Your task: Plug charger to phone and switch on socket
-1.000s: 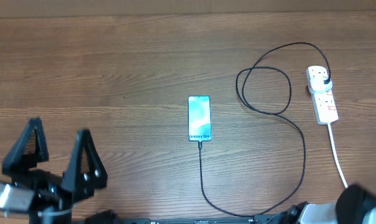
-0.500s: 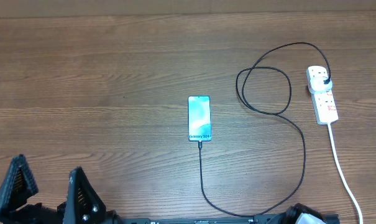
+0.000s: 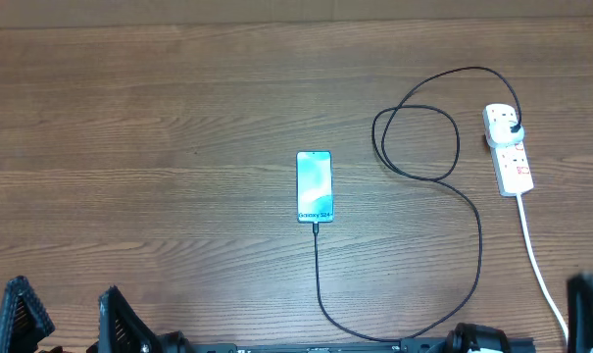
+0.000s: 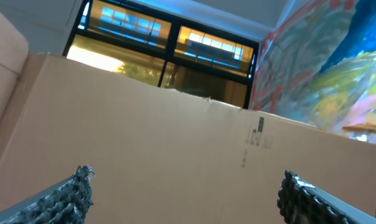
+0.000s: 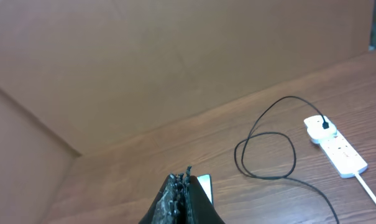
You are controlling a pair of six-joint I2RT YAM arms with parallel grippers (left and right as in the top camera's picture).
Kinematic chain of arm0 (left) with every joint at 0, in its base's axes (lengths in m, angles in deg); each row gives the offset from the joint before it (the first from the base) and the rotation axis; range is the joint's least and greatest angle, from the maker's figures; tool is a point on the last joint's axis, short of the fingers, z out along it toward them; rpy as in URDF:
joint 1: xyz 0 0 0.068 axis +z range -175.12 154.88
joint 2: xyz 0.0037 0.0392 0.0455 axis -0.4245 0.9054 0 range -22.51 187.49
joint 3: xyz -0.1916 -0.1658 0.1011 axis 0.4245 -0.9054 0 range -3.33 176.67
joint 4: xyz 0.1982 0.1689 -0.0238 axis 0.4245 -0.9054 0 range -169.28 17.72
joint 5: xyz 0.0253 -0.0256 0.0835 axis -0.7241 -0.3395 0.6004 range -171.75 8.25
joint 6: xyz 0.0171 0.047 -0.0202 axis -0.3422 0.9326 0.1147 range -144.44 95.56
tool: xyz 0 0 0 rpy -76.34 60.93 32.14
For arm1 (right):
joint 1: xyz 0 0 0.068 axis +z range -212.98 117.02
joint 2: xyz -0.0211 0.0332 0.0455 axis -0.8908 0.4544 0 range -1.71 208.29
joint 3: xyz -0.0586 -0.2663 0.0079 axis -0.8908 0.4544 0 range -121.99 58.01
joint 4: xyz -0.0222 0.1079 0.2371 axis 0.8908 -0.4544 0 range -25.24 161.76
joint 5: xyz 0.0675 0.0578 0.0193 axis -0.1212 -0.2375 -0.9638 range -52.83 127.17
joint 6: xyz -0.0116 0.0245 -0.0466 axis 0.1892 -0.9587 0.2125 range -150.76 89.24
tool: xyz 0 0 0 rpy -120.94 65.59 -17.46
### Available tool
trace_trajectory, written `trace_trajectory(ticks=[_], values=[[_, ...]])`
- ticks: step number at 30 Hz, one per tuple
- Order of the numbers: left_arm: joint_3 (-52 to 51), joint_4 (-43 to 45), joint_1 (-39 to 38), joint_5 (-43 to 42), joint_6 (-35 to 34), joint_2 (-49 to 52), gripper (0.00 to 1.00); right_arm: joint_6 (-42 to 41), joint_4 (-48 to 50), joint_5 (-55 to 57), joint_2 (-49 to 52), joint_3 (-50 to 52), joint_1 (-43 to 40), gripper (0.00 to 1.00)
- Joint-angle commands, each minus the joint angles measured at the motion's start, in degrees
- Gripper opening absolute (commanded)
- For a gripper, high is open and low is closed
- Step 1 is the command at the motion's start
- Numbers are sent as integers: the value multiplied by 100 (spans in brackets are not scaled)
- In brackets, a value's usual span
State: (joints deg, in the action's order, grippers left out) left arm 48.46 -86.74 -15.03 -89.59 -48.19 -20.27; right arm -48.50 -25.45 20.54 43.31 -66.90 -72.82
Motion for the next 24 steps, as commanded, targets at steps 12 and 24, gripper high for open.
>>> trace_trajectory(ticks=[12,24], values=[[-2,-682,-37,79,107,-87,100,330,15,155,-2079,1132,267,4],[-2,-5235,-37,81,107,-87,99,629,15,157,-3077,1921,1117,6]])
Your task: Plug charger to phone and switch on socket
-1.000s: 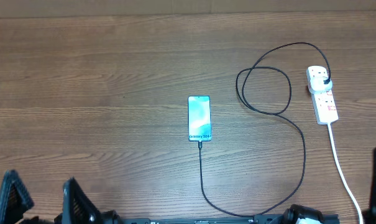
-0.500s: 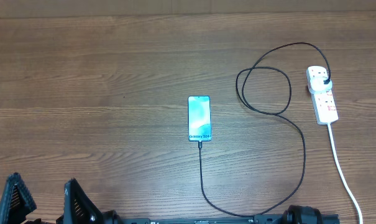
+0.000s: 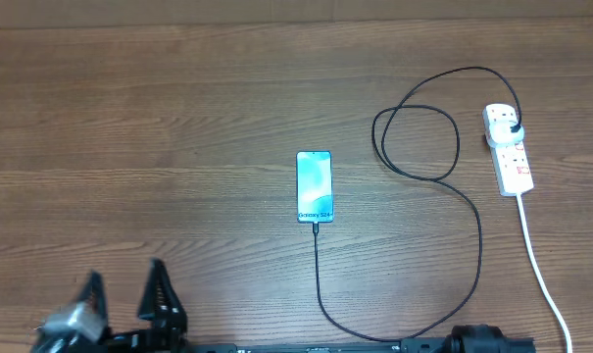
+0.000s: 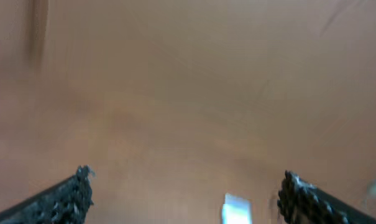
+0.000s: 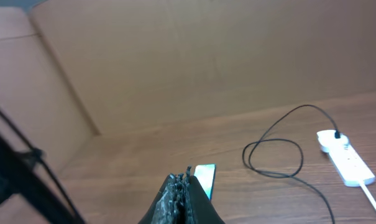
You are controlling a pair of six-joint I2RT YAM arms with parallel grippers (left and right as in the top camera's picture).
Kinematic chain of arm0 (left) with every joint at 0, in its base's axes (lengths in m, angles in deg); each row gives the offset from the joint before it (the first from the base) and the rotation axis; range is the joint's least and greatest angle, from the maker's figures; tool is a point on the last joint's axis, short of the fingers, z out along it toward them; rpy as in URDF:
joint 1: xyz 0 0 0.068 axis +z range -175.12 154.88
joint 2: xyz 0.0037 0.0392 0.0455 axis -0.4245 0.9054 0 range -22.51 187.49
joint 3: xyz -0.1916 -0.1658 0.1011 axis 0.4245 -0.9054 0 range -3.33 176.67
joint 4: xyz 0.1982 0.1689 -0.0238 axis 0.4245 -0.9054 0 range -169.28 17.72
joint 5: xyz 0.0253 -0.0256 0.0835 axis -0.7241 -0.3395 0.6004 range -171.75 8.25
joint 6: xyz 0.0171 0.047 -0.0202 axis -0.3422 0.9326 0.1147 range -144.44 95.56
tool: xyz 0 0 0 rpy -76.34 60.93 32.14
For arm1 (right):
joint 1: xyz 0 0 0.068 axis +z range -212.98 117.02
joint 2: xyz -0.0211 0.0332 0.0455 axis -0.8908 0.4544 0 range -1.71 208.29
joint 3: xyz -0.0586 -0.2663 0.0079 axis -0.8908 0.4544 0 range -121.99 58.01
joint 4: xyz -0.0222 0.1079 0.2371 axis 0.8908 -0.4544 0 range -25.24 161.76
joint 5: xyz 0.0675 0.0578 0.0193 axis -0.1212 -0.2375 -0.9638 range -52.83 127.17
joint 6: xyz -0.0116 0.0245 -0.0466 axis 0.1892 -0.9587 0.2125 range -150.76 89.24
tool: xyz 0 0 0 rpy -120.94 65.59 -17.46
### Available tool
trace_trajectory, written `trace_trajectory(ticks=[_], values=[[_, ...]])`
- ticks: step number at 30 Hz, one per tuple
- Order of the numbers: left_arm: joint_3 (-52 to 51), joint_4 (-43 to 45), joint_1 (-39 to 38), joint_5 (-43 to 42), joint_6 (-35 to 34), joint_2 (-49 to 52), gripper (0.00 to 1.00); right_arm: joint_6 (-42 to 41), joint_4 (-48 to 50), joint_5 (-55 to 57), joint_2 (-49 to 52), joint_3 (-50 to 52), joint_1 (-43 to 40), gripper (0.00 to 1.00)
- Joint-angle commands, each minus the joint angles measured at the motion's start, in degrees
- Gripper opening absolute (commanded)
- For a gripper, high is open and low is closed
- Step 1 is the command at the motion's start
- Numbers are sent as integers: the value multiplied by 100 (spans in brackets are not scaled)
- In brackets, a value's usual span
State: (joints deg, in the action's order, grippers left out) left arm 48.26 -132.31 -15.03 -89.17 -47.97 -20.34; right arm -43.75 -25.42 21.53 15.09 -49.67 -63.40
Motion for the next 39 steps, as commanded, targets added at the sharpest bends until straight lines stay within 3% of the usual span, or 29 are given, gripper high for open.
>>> trace_trajectory(ticks=[1,2,3,5,6,11,19,31,39], values=[[17,-1067,-37,37,85,-81,100,155,13,59,-284,251,197,12],[17,-1550,-37,39,85,-81,99,155,13,59,-321,330,216,19],[17,-2179,-37,39,85,-81,99,155,13,59,-343,435,227,34],[17,-3141,-37,39,85,-81,99,155,15,216,-348,649,225,100],[17,-3626,-37,39,85,-81,99,153,13,481,-348,769,225,100],[-11,-3519,-37,-48,127,-96,100,-201,157,614,-348,1274,229,100],[-11,-3574,-37,-50,127,-96,100,-166,1635,1012,-348,2601,223,100],[-11,-3574,-37,-50,127,-96,100,-151,5873,304,-350,6395,234,100],[-11,-3574,-37,-50,127,-96,100,-151,8059,-55,-964,8253,234,100]])
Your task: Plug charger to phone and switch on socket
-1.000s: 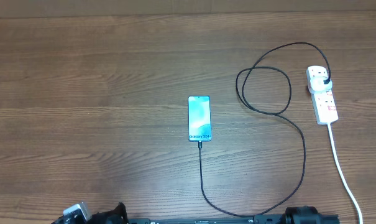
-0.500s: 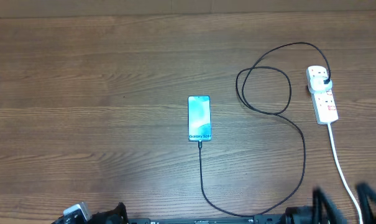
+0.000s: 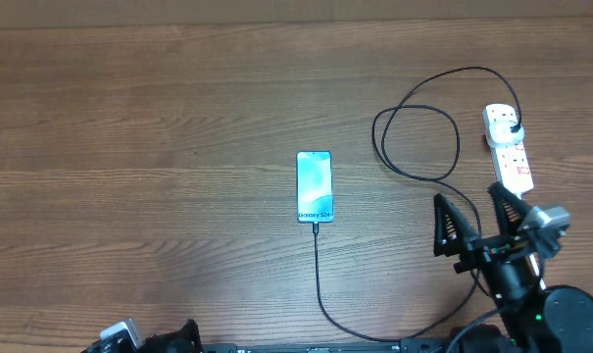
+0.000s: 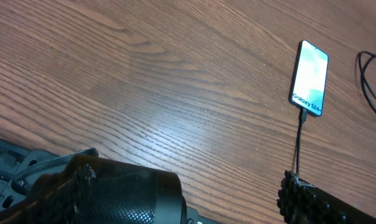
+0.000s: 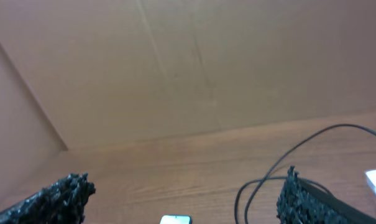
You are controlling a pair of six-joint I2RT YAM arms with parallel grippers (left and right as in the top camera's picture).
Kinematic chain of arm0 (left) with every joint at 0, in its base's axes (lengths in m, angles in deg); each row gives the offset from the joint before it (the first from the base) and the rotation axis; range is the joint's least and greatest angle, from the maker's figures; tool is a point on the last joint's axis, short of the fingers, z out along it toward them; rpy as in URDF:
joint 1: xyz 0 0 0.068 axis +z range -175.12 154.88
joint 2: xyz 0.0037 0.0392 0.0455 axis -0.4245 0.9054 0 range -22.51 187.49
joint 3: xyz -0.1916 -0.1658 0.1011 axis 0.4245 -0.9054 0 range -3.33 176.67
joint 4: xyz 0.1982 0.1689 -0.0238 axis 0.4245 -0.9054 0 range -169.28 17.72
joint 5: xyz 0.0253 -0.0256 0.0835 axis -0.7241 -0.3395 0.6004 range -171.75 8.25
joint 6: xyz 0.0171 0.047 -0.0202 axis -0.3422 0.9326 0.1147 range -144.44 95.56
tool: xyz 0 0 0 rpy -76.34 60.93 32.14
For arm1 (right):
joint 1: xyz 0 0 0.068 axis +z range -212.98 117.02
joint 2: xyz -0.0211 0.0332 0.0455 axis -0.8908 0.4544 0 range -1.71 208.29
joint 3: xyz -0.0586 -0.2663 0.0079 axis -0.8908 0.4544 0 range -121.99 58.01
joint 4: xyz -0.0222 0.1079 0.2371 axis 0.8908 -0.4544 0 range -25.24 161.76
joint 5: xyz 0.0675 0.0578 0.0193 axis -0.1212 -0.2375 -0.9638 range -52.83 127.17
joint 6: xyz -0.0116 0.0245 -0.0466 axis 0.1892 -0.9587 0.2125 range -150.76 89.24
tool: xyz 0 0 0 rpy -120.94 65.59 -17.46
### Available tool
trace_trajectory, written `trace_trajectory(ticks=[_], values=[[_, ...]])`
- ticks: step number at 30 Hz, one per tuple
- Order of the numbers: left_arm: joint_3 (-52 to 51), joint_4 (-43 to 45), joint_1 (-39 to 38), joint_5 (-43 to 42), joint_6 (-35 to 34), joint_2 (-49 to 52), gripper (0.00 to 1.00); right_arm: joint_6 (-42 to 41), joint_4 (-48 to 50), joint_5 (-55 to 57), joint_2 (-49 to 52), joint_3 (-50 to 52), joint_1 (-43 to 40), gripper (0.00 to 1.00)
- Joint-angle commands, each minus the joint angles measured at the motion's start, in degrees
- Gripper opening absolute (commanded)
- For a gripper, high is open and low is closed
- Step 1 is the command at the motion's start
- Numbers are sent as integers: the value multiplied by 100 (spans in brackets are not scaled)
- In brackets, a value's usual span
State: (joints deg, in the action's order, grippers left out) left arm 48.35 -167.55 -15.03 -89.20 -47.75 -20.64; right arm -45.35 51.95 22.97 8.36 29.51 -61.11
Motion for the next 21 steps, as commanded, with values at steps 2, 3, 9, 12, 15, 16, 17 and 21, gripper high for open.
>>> trace_trajectory(ticks=[2,3,9,12,15,16,17,21], values=[[-20,-50,-37,-48,105,-66,100,9,654,-195,-535,699,4,100],[-20,-50,-37,-48,105,-66,100,9,732,-184,-656,831,4,100],[-20,-50,-37,-48,105,-66,99,9,1228,90,-986,1513,0,100],[-20,-50,-37,-48,105,-66,99,7,1438,267,-986,1749,2,100],[-20,-50,-37,-48,105,-66,99,7,1729,356,-986,2065,2,100],[-20,-50,-37,-48,105,-66,100,7,1781,369,-986,2151,2,100],[-20,-50,-37,-48,105,-66,100,7,1814,378,-986,2227,2,100],[-20,-50,-37,-48,105,-66,100,7,1821,487,-986,2487,2,100]])
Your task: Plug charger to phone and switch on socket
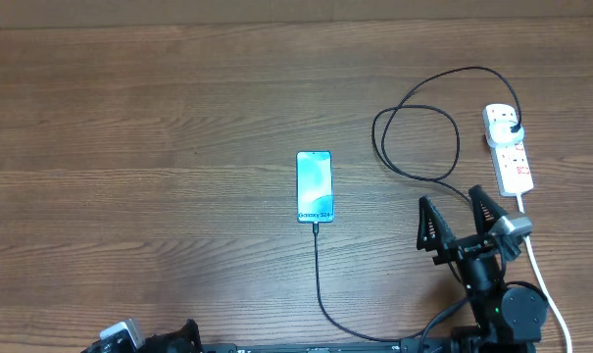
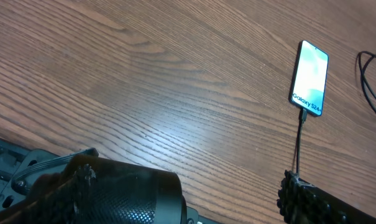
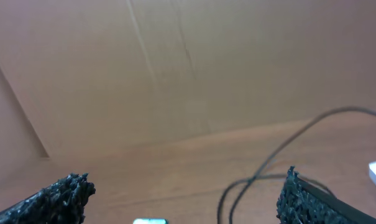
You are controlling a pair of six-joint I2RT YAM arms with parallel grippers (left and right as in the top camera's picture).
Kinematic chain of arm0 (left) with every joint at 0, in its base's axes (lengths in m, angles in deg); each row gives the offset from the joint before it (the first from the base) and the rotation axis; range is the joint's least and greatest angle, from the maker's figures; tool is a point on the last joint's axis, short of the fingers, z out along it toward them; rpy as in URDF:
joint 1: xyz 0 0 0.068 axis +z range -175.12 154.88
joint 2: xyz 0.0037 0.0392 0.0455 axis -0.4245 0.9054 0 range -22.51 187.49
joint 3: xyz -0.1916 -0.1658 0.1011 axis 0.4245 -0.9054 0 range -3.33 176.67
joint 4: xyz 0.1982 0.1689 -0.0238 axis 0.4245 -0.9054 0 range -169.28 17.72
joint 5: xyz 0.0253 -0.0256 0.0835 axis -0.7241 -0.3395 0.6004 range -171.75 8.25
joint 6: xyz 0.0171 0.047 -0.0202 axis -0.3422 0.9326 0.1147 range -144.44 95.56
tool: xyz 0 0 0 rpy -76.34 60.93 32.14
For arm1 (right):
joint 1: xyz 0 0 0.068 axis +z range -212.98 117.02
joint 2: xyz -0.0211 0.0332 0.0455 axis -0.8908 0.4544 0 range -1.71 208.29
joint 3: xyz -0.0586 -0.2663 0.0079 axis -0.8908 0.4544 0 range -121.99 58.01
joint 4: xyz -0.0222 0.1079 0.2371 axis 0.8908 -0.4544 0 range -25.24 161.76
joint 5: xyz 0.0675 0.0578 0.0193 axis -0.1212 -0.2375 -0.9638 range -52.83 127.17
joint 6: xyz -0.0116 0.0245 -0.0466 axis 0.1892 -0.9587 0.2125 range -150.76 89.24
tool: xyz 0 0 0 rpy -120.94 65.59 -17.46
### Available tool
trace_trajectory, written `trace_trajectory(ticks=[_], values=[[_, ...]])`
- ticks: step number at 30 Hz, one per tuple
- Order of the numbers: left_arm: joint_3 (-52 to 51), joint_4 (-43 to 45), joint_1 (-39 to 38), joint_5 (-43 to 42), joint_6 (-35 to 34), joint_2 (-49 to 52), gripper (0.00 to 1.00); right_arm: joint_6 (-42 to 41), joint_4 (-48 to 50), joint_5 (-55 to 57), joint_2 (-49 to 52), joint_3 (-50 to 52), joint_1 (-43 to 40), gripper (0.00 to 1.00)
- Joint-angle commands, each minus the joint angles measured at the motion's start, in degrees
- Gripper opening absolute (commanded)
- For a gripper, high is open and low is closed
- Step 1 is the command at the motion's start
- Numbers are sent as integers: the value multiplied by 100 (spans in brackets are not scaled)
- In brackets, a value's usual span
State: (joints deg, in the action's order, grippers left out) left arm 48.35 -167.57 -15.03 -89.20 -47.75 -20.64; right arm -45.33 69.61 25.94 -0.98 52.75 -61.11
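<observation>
The phone [image 1: 314,186] lies face up mid-table with its screen lit; it also shows in the left wrist view [image 2: 310,78]. A black charger cable [image 1: 317,265] meets the phone's bottom edge, loops [image 1: 419,142] and ends in a plug on the white power strip [image 1: 509,152] at the right. My right gripper [image 1: 449,198] is open with nothing in it, left of the strip and over the cable. In its own view [image 3: 186,176] the cable loop [image 3: 268,174] lies ahead. My left gripper [image 2: 184,177] is open, low at the near left edge.
A brown cardboard wall [image 3: 175,68] stands along the far side of the wooden table [image 1: 159,127]. The strip's white cord [image 1: 541,275] runs to the near right edge. The left arm's black body [image 2: 119,199] fills the bottom of its view.
My right gripper, still open, has shifted a little to the left and nearer the cable loop. The left arm, phone, cable and power strip are unchanged.
At first both arms were at the near edge, the right gripper shut and the left open facing the wall. Then the left gripper showed at the bottom left. Later the left arm was drawn back low and the right gripper stood open beside the strip, where it has since edged left.
</observation>
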Motion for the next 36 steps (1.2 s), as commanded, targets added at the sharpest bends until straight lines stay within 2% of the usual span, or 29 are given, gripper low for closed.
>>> trace_trajectory(ticks=[1,7,12,36], values=[[-20,-48,-37,-48,105,-66,99,2,61,238,-52,223,2,100],[-20,-48,-37,-48,105,-66,100,2,61,396,-57,485,0,100],[-20,-48,-37,-48,105,-66,99,0,-177,391,-57,483,2,100],[-20,-48,-37,-48,105,-66,99,-2,-179,389,-55,481,4,100]])
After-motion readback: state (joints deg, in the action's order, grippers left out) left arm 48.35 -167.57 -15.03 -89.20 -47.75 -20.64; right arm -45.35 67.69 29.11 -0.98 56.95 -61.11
